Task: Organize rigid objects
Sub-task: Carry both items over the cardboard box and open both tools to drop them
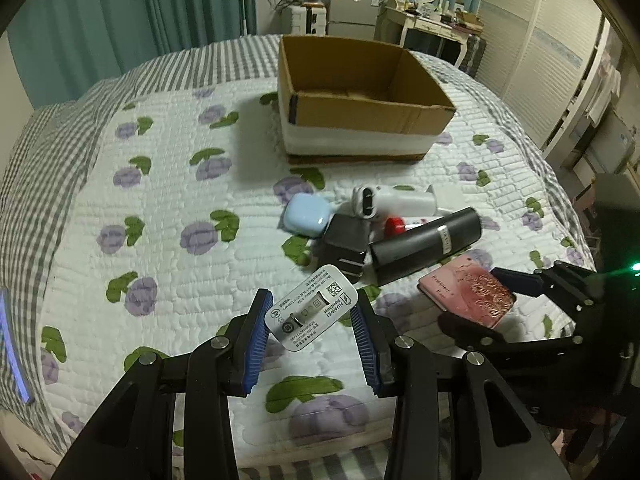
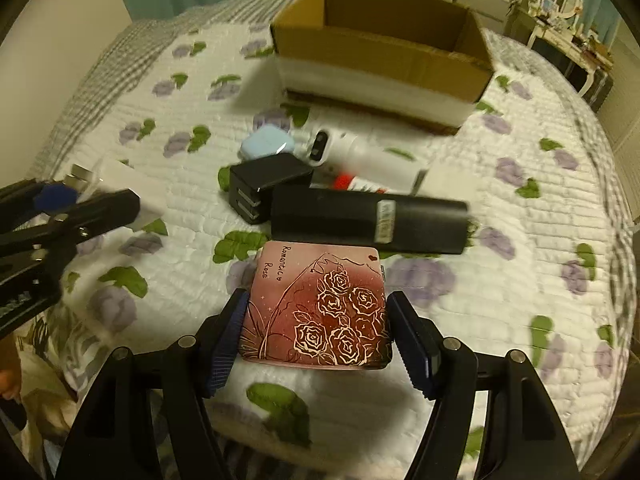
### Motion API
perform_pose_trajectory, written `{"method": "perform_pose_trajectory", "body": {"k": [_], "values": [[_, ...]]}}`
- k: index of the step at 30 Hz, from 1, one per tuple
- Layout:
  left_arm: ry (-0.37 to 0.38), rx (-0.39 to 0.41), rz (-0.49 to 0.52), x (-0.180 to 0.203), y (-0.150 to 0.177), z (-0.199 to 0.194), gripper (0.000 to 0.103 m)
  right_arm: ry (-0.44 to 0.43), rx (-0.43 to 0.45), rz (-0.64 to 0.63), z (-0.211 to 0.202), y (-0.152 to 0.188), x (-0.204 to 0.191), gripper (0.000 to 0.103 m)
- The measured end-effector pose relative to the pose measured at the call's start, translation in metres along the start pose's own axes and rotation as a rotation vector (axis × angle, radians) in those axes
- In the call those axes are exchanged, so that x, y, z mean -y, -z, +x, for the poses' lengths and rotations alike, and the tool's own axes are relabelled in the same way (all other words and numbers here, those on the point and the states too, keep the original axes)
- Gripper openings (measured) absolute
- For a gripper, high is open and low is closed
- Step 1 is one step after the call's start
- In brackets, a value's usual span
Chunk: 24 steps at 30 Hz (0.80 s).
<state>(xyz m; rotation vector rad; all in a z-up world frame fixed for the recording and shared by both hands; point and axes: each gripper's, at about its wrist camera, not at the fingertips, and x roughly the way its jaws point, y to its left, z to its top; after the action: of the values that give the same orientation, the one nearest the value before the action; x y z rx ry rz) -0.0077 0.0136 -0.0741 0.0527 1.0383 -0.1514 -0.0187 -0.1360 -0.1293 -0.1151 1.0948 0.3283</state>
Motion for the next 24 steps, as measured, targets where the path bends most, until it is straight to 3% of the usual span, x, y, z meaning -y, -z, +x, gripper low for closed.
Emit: {"method": "perform_pose_trajectory", "body": {"k": [11, 18, 24], "values": [[-0.019, 0.101, 0.034, 0.023, -0.039, -0.036, 0.041, 0.027, 0.190, 0.003, -0.076, -0.032, 0.014, 0.069], [-0.021, 0.168, 0.046, 0.030, -0.095, -0.045, 0.041, 0.052, 0.302, -0.008, -0.112, -0.088, 0.032, 0.069], [-0.021, 0.215, 0.067, 0.032, -0.153, -0.035, 0.041, 0.058, 0.357, -0.012, -0.115, -0.149, 0.048, 0.069]]}}
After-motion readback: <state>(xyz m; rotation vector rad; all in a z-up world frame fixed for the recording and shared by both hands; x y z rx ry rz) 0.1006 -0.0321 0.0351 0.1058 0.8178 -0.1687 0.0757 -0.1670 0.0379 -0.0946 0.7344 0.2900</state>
